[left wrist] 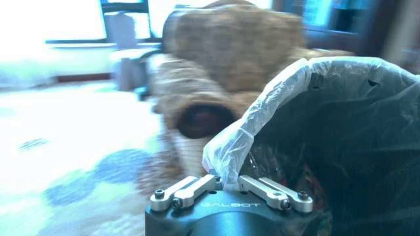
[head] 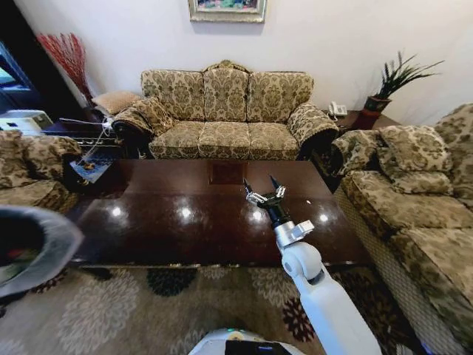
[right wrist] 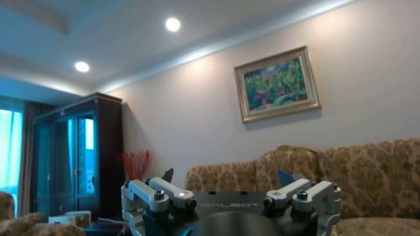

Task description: Move to the front of the table and place the trash on the table into the trash bin.

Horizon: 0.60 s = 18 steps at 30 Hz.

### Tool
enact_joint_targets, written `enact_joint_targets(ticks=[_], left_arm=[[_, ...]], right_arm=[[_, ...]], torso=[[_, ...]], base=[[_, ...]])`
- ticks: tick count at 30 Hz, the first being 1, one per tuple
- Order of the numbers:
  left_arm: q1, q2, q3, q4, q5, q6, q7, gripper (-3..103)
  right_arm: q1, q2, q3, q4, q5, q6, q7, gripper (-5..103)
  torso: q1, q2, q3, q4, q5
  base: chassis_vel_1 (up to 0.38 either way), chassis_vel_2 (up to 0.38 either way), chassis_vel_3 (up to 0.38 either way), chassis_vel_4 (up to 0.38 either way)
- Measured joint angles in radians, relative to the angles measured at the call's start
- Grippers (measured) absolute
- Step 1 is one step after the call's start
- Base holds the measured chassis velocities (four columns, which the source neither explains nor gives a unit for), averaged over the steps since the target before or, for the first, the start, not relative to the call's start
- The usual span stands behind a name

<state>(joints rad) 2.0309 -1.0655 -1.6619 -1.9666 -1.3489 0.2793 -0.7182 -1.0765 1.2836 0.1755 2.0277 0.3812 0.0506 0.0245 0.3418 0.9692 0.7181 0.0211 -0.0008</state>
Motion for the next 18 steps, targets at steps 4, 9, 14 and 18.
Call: enact_joint_targets(ticks=[4, 9, 14, 18], left_arm=[[-0.049, -0.034, 0.018, 0.105, 0.0, -0.033, -0.003, 0], [-0.148, -0.087, 0.11, 0.243, -0.013, -0.044, -0.006, 0], [-0.241, -0.142, 0.191, 0.377, -0.01, -0.044, 0.007, 0], [-0.33, -0.181, 0.294, 0.575, 0.05, -0.066, 0.077, 0]], right_arm=[[-0.001, 0.003, 0.004, -0.006, -0.001, 0.008, 0.009, 100], [-0.016, -0.001, 0.019, -0.018, -0.008, 0.035, 0.024, 100], [-0.05, -0.003, 0.05, -0.023, -0.036, 0.027, 0.038, 100], [-0.104, -0.008, 0.088, -0.018, -0.062, 0.007, 0.024, 100]], torso=[[0.0, 0.0, 0.001, -0.0001, 0.0019], [0.003, -0.001, 0.002, -0.0015, -0.0004], [0.002, -0.001, 0.001, -0.0011, 0.0017], [0.001, -0.001, 0.001, -0.0007, 0.0007]], base=[[0.064, -0.009, -0.055, 0.039], [-0.032, 0.028, 0.031, -0.044], [-0.011, 0.012, 0.006, -0.013], [0.0, 0.0, 0.0, 0.0]])
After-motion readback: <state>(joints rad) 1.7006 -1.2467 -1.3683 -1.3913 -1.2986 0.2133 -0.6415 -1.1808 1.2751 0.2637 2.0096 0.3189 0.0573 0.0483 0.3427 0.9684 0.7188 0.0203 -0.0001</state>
